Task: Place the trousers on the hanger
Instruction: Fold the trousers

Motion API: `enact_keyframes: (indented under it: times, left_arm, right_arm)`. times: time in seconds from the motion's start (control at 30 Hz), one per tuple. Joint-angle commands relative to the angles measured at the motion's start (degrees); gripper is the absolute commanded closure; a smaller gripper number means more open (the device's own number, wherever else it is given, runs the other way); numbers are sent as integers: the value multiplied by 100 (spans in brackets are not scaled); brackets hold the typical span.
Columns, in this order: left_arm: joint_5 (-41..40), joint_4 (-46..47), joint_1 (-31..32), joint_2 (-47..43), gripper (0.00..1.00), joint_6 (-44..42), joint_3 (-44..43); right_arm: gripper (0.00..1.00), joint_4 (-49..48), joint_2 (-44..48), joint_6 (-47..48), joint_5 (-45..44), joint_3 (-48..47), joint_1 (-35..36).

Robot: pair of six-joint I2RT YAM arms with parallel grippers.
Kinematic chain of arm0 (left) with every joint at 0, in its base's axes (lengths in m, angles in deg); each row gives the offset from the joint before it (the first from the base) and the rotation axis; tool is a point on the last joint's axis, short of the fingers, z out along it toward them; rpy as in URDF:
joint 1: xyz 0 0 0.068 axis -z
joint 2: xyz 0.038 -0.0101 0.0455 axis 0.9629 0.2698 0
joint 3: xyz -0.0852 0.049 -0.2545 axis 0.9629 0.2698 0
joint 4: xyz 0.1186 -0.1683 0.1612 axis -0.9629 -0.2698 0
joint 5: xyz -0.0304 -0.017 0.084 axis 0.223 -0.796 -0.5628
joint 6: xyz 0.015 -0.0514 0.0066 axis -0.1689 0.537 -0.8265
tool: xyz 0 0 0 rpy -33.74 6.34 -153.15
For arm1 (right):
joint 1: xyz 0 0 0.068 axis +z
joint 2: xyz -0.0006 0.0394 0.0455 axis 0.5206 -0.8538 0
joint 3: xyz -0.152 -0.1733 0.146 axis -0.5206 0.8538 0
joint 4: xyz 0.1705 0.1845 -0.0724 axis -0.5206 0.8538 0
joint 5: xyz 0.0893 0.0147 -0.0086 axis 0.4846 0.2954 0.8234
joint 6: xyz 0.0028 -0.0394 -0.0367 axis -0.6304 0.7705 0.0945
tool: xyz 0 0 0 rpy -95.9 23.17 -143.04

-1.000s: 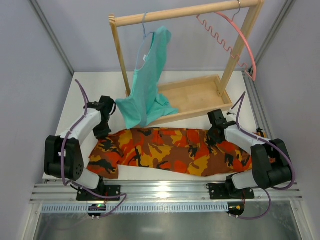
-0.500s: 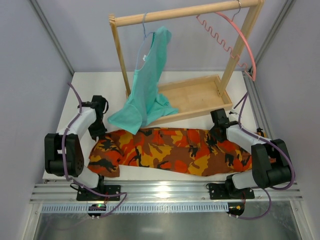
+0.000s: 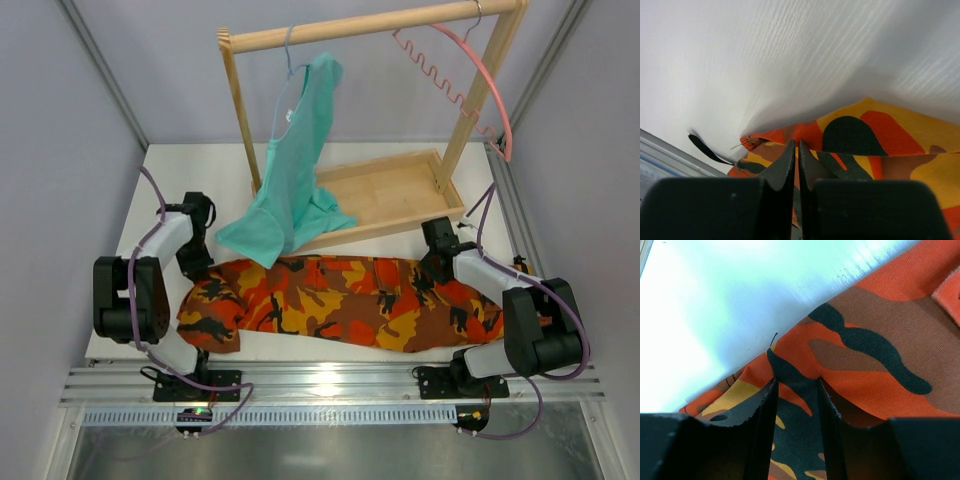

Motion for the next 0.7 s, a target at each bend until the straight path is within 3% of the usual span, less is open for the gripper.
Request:
enact_keyframes:
  times: [0.0,0.13,0.17,0.2,0.57,0.6,0.63,0.67]
  left_arm:
    - [-133,177,-95,139,99,-137,-97]
    - [-424,27,-156,254,100,-67,-238]
    - [-459,18,-165,254,100,-67,-264]
    - [-468,10,-156,254,100,-58,-264]
    - [-802,-157,-332,316,100,65,-422]
    - [-785,-184,-332,281,99,74,-475]
    - [-732,-262,-332,228,100,109,-614]
    - [-688,-289,-332,193,100,126,-685]
  right_arm:
    - [61,-46,-81,110,-186,-13,-85]
    - [78,-20,-72,146,-274,-30,-146]
    - [91,6,-81,137,-300,-39,-172]
    - [96,41,-90,111,-361,-48,-199]
    - [95,488,-55,198,-214,-478,-489]
    - [90,594,-20,164,-186,-548,-489]
    - [76,917,-37,-2,-204,-758,-498]
    - [69,1112,-54,-108,-317,-873,-515]
